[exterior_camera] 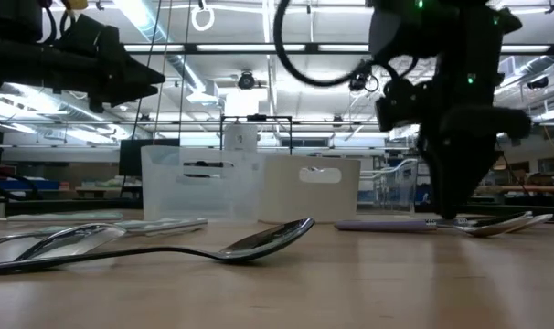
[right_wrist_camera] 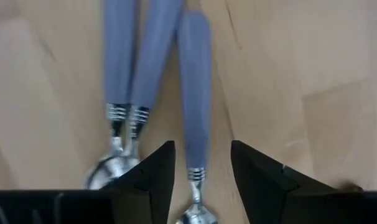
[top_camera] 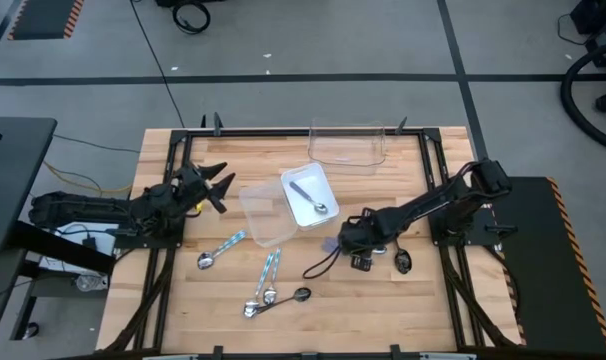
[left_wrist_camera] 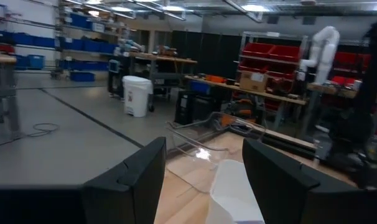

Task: Sort silverware by color (type)
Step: Put the purple spoon into the white bin

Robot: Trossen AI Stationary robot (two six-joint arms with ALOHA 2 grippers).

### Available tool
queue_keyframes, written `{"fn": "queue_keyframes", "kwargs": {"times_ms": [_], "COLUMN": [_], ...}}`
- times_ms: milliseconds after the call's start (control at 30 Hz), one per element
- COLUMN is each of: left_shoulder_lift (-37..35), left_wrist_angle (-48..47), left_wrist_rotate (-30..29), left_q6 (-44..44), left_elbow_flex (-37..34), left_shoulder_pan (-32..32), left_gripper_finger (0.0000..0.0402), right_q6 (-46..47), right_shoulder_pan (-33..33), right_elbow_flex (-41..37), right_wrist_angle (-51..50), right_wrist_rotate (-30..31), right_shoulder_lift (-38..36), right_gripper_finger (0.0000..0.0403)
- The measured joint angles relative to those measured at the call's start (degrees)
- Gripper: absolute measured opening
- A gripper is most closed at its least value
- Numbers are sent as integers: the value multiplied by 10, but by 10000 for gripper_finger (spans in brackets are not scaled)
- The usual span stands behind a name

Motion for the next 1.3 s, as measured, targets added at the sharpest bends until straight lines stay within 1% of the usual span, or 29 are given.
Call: {"fn": "queue_keyframes", "kwargs": {"times_ms": [100, 233, 333, 400, 600, 700, 767, 933, 1100, 1233, 1300], "left_shoulder_lift": [0, 0, 0, 0, 0, 0, 0, 0, 0, 0, 0], "left_wrist_angle": [0, 0, 0, -2, -21, -35, -41, -60, -82, -90, -91], "left_wrist_rotate": [33, 39, 40, 53, 142, 168, 173, 174, 174, 174, 174], "left_q6": [0, 0, -1, -10, -51, -74, -90, -119, -138, -140, -140], "left_elbow_flex": [0, 0, 0, 0, 0, 0, 0, 0, 0, 0, 0], "left_shoulder_pan": [0, 0, -1, -1, -1, -1, -1, -1, -1, -1, -1], "left_gripper_finger": [220, 220, 220, 220, 220, 220, 220, 220, 220, 220, 220], "right_q6": [-4, -12, -16, -26, -43, -55, -68, -98, -114, -135, -143], "right_shoulder_pan": [-9, -22, -33, -39, -55, -66, -73, -89, -99, -102, -104], "right_elbow_flex": [-16, -32, -36, -36, -37, -34, -28, -3, 30, 66, 85], "right_wrist_angle": [21, 41, 43, 43, 53, 51, 44, 49, 26, -4, -9], "right_wrist_rotate": [-5, -37, -56, -64, -68, -75, -77, -63, -66, -80, -97], "right_shoulder_lift": [0, -2, -3, -3, -3, -2, -1, 1, 1, 1, 1], "right_gripper_finger": [164, 162, 152, 140, 87, 60, 53, 53, 55, 55, 55]}}
